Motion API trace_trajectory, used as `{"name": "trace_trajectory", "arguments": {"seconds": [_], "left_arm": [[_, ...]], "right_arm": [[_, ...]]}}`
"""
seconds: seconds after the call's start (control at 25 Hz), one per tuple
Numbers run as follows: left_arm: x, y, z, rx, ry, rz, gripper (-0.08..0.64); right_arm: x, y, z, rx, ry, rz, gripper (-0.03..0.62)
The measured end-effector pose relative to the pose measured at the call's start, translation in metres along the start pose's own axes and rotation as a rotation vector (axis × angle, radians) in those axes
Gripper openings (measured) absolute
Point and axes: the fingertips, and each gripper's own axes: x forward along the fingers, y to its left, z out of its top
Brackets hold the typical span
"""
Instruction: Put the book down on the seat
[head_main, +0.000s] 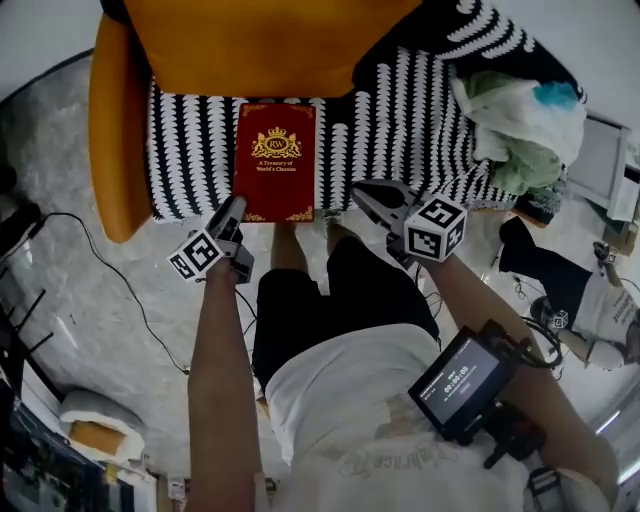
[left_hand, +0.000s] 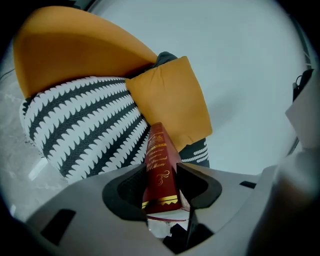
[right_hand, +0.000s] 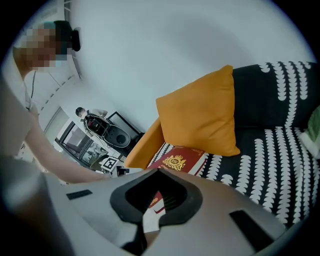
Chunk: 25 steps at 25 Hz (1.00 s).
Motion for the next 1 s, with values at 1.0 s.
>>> {"name": "trace_trajectory", "arguments": {"seconds": [1.0], "left_arm": [[0.056,0.095,-0.030,0.113,0.068,0.182,0.179]], "right_arm": [[0.038,-0.023,-0.034,0.055,0.065,0.016,0.015]]}}
